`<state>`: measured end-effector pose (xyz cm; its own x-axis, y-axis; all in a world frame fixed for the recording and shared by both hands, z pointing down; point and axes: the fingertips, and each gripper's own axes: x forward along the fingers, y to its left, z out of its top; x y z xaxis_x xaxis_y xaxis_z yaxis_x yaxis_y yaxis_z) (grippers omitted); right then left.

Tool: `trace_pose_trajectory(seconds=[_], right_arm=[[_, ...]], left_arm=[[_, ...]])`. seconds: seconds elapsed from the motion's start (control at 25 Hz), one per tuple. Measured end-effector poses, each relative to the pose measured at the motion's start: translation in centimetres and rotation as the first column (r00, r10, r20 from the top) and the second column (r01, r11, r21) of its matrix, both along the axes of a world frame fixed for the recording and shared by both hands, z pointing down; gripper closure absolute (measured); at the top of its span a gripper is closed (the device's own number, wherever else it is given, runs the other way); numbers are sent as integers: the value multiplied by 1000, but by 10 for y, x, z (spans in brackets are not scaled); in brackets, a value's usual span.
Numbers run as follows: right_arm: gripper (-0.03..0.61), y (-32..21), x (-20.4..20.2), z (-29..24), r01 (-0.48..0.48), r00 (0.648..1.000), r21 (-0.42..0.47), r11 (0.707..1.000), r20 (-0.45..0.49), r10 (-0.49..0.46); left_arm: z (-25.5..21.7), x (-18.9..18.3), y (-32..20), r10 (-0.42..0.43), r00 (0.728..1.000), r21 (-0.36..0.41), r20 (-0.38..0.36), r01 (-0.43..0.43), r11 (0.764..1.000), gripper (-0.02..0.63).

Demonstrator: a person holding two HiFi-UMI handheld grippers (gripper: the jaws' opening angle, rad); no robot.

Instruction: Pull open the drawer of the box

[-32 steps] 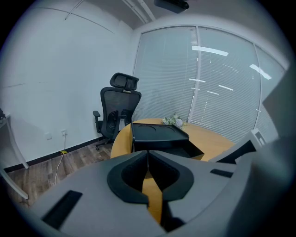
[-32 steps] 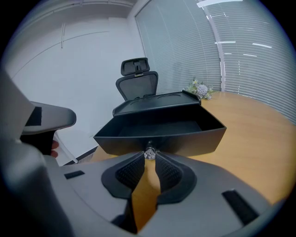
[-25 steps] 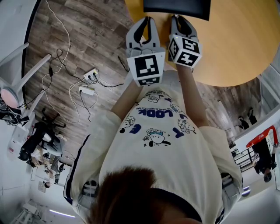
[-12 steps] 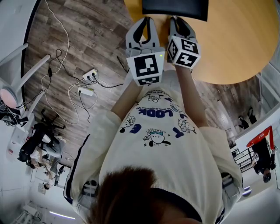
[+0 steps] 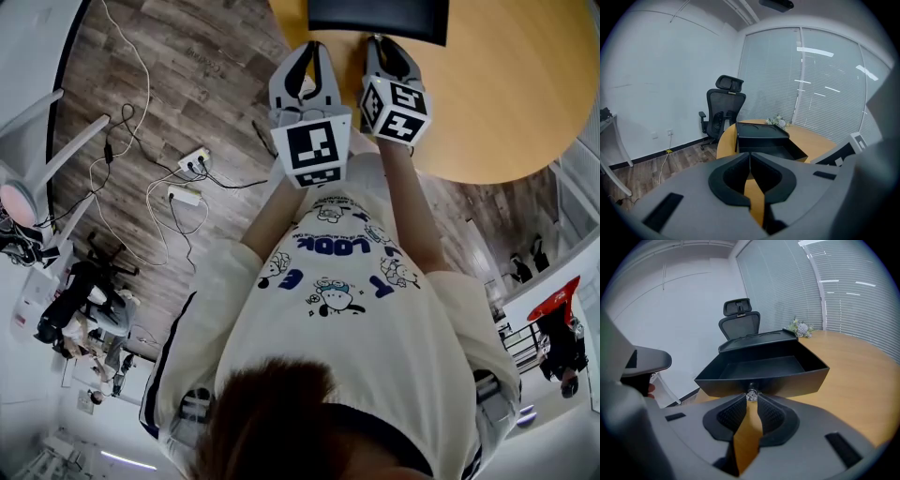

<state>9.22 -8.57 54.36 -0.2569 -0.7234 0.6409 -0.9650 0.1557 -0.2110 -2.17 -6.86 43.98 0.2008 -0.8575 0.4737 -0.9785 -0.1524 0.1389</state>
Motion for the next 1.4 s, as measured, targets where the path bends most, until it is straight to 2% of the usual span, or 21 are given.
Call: trace_pose_trajectory(seconds=[0.24,0.36,0.56,0.72,0.92,1.12,1.24,1.4], right_arm=[[485,0,-1,0,-6,1000,-6,1000,27,6],[437,5,-3,-6,-6,999,-5,1000,42,6],[437,13,-6,-43,-7,999,67,998,33,5],[443,16,-1,-91,-25,997,152,988,70,14],[491,16,4,-153,-13,997,288,958,73,-8],[500,16,6,-202,3,999,411,912,48,-25],[506,18,2,-221,19,999,459,888,32,-38],[514,22,-3,-235,25,998,490,871,33,-48]], left_arm=[[-3,-8,1,-21,1000,4,6,21,1000,594],[-10,-8,4,-25,1000,19,6,25,1000,592],[-31,-6,5,-21,1000,69,0,21,997,592],[-61,3,5,-4,1000,130,-9,5,991,593],[-100,11,3,6,1000,217,-8,-4,976,592],[-134,12,6,-3,1000,291,-1,3,957,592],[-150,10,10,-6,1000,329,0,5,944,592],[-164,6,15,-13,1000,361,7,10,932,593]])
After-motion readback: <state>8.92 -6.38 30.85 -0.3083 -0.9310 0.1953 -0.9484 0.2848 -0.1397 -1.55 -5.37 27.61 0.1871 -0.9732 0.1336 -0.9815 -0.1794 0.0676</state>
